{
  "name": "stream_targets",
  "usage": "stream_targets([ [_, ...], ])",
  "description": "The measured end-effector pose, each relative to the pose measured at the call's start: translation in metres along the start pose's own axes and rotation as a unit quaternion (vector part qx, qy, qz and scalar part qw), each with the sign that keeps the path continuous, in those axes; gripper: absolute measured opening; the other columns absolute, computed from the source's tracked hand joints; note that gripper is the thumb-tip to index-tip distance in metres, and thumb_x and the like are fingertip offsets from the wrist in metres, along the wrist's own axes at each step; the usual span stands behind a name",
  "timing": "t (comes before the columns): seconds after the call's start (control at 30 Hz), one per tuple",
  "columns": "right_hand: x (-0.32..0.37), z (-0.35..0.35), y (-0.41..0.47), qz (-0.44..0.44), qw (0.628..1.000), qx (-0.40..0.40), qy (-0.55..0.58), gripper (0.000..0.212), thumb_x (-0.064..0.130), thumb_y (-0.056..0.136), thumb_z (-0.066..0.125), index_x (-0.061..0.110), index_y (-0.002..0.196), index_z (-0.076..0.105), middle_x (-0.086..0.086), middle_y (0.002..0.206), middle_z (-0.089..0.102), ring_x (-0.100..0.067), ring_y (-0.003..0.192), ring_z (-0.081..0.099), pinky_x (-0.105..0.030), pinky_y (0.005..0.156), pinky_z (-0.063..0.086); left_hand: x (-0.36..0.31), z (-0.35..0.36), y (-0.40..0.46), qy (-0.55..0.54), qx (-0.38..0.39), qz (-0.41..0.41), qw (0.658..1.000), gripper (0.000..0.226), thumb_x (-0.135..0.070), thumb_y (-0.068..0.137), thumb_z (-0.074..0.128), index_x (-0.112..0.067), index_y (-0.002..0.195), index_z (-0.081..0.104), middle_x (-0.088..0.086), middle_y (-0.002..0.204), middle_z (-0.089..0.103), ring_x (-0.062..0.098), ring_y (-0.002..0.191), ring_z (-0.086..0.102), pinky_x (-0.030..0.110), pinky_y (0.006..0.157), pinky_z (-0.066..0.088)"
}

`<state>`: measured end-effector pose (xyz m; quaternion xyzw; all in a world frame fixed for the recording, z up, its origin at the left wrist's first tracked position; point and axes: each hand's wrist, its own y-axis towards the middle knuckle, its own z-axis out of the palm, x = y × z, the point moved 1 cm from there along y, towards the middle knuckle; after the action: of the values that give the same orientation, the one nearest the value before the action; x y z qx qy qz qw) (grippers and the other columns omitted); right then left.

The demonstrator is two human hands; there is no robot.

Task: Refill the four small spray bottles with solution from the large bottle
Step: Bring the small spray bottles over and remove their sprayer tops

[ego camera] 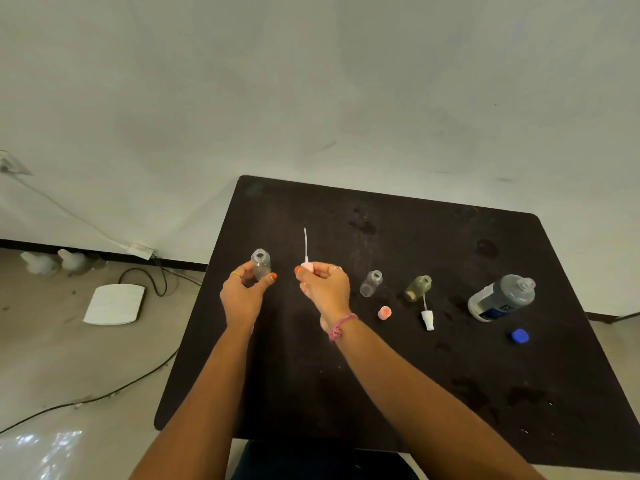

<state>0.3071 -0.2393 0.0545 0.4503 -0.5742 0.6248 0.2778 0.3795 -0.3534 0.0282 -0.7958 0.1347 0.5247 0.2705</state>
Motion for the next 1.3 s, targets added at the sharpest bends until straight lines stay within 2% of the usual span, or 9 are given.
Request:
stream_targets([
  [0.2,-0.05,0.001,0.004,0.018,0.993,-0.036,-0.115,0.028,0.023,0.077,0.076,0.013,0.102,0.067,0.005,0.088,0.067,-0.008,0.084,0.064,-0.02,0.073,0.051,0.011,0.011,0.005,0.077,0.036,-0.019,0.996,0.049,-0.013,0.079,0.076,-0.01,0.125,0.059,0.009,0.122,0.064,0.022,0.113,0.059,0.034,0.097,0.045],
  [0.33,-0.071,0.002,0.009,0.052,0.988,-0.052,-0.136,0.027,0.016,0.077,0.076,0.012,0.1,0.064,0.006,0.088,0.061,-0.012,0.086,0.061,-0.025,0.082,0.05,0.019,0.021,0.013,0.114,0.047,-0.025,0.992,0.047,-0.014,0.078,0.077,-0.01,0.122,0.061,0.008,0.12,0.064,0.019,0.11,0.06,0.029,0.093,0.045],
  [0.53,-0.086,0.01,0.022,0.049,0.981,-0.052,-0.178,0.021,0.015,0.077,0.074,0.014,0.095,0.064,0.005,0.082,0.061,-0.012,0.081,0.061,-0.023,0.075,0.05,0.027,0.032,0.027,0.145,0.078,-0.018,0.986,0.041,-0.011,0.077,0.077,-0.007,0.116,0.065,0.008,0.112,0.067,0.011,0.097,0.059,0.019,0.083,0.041],
  [0.63,-0.086,0.014,0.03,0.05,0.981,-0.06,-0.18,0.021,0.014,0.078,0.073,0.013,0.097,0.063,0.003,0.085,0.061,-0.011,0.08,0.06,-0.022,0.074,0.048,0.03,0.038,0.035,0.146,0.082,-0.019,0.986,0.045,-0.009,0.078,0.077,-0.006,0.12,0.062,0.008,0.113,0.067,0.015,0.103,0.061,0.017,0.083,0.041],
  [0.77,-0.087,0.021,0.043,0.052,0.977,-0.069,-0.195,0.029,0.014,0.078,0.073,0.01,0.105,0.062,-0.002,0.098,0.063,-0.013,0.086,0.059,-0.024,0.079,0.049,0.036,0.045,0.049,0.155,0.087,-0.013,0.984,0.046,-0.011,0.077,0.078,-0.009,0.12,0.062,0.006,0.112,0.067,0.012,0.099,0.062,0.017,0.081,0.044],
  [0.87,-0.088,0.027,0.05,0.044,0.977,-0.076,-0.197,0.027,0.017,0.077,0.072,0.012,0.102,0.062,-0.006,0.103,0.064,-0.015,0.088,0.062,-0.026,0.079,0.05,0.04,0.051,0.055,0.156,0.091,-0.01,0.984,0.047,-0.012,0.076,0.078,-0.009,0.12,0.061,0.007,0.113,0.065,0.012,0.098,0.061,0.018,0.082,0.046],
  [1.0,-0.089,0.03,0.055,0.043,0.975,-0.074,-0.206,0.024,0.02,0.077,0.071,0.016,0.099,0.061,-0.007,0.106,0.062,-0.016,0.088,0.062,-0.026,0.077,0.05,0.04,0.053,0.057,0.159,0.088,0.001,0.983,0.046,-0.013,0.077,0.078,-0.008,0.119,0.06,0.007,0.114,0.061,0.014,0.101,0.059,0.02,0.083,0.046],
  [1.13,-0.089,0.03,0.056,0.044,0.974,-0.069,-0.21,0.023,0.02,0.077,0.071,0.02,0.095,0.057,-0.009,0.107,0.061,-0.017,0.086,0.062,-0.027,0.077,0.051,0.042,0.053,0.058,0.166,0.099,0.005,0.981,0.046,-0.01,0.078,0.076,-0.01,0.121,0.059,0.008,0.117,0.058,0.009,0.098,0.055,0.018,0.084,0.044],
  [1.3,-0.09,0.028,0.057,0.046,0.974,-0.059,-0.212,0.032,0.02,0.075,0.074,0.015,0.103,0.059,-0.009,0.109,0.06,-0.017,0.089,0.062,-0.029,0.081,0.052,0.039,0.048,0.058,0.176,0.113,-0.001,0.978,0.055,-0.002,0.077,0.074,-0.012,0.128,0.055,0.007,0.127,0.054,0.011,0.108,0.055,0.02,0.09,0.043],
])
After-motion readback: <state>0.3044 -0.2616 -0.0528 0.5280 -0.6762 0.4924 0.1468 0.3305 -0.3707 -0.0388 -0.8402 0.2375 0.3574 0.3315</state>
